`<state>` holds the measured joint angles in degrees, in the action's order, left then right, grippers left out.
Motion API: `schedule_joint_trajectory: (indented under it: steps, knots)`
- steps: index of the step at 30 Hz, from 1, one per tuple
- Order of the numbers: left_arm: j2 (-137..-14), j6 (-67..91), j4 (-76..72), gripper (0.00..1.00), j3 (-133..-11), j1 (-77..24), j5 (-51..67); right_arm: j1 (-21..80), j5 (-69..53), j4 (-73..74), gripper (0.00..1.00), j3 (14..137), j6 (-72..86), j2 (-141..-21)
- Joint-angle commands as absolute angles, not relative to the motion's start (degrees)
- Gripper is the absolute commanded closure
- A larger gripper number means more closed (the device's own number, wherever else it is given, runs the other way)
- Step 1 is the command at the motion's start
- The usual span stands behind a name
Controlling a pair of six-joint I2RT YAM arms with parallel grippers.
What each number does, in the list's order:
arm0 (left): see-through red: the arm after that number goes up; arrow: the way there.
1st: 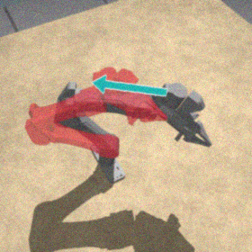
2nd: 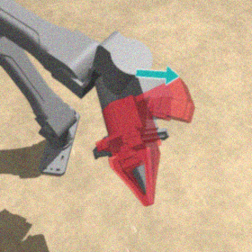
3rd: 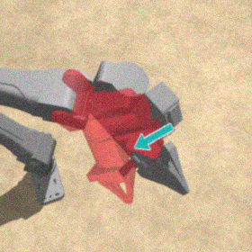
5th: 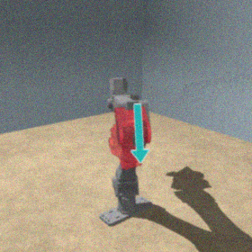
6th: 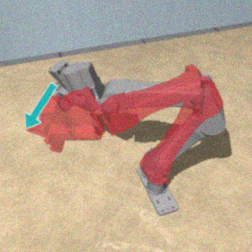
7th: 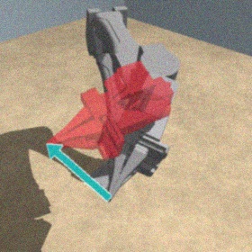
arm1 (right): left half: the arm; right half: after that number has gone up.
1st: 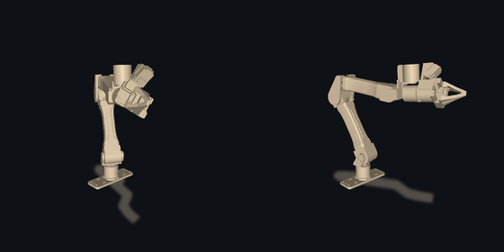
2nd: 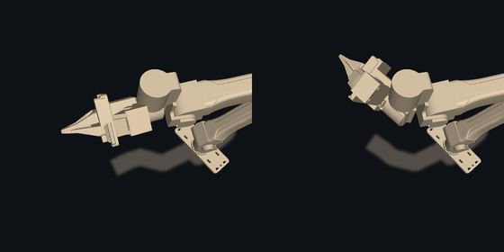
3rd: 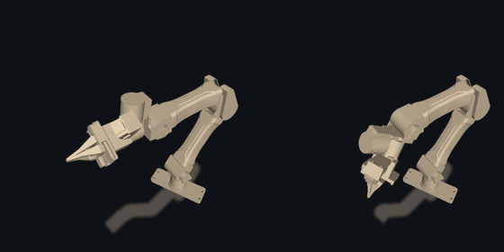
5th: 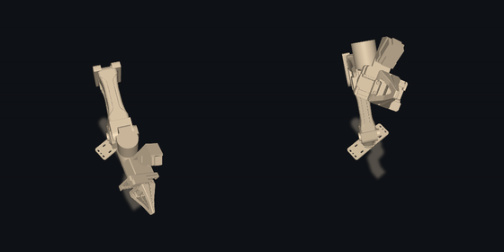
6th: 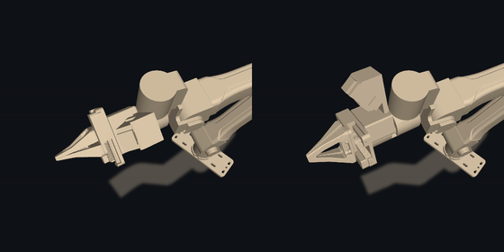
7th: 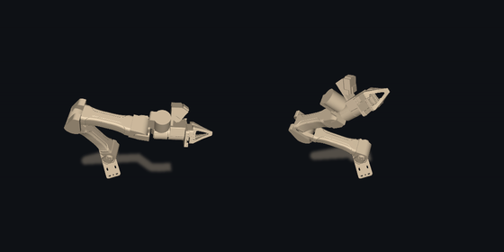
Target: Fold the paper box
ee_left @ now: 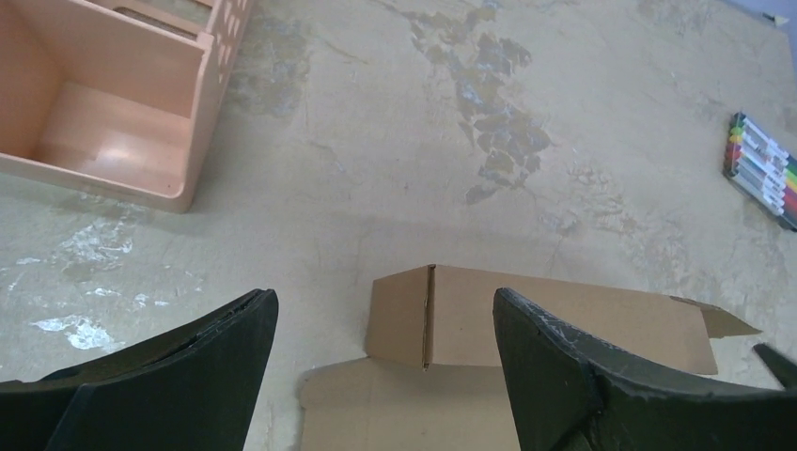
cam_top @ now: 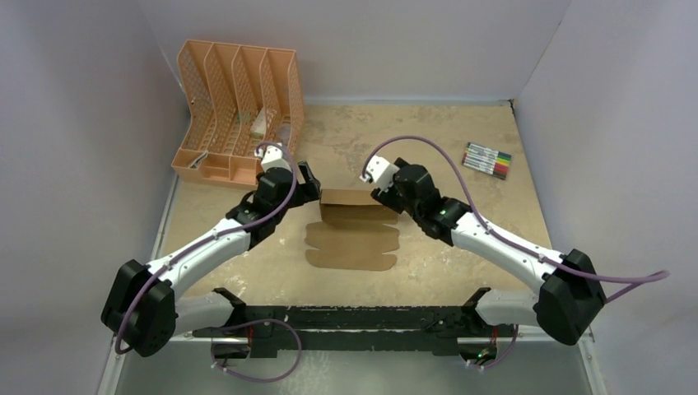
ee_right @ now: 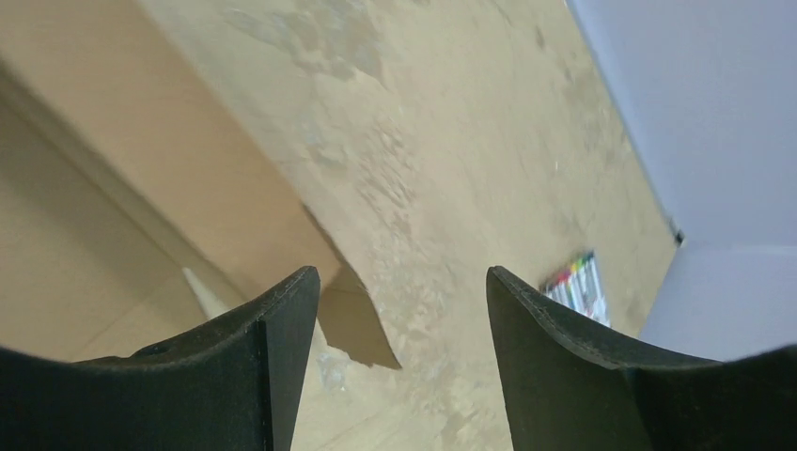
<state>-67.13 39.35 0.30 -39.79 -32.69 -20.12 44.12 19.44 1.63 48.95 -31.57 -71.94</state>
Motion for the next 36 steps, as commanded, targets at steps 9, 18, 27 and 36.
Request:
schedule_joint_trajectory:
  steps: [9,18,27,36]
  knots:
    - [-76.1,38.5,4.3,0.15,-46.5,-30.1,-10.0,38.0,17.0,-5.6,0.29,41.8,-17.5,-70.1]
    - [-80.1,39.2,2.1,0.16,-46.4,-30.0,-3.9,37.8,15.0,-14.2,0.28,38.3,-15.1,-73.2]
    - [-81.0,40.5,-1.5,0.21,-46.0,-30.0,2.7,37.8,10.5,-22.8,0.27,38.0,-13.5,-77.5]
    - [-77.8,41.1,4.0,0.21,-45.0,-30.0,-5.1,37.6,18.8,-20.2,0.26,40.1,-14.7,-77.0]
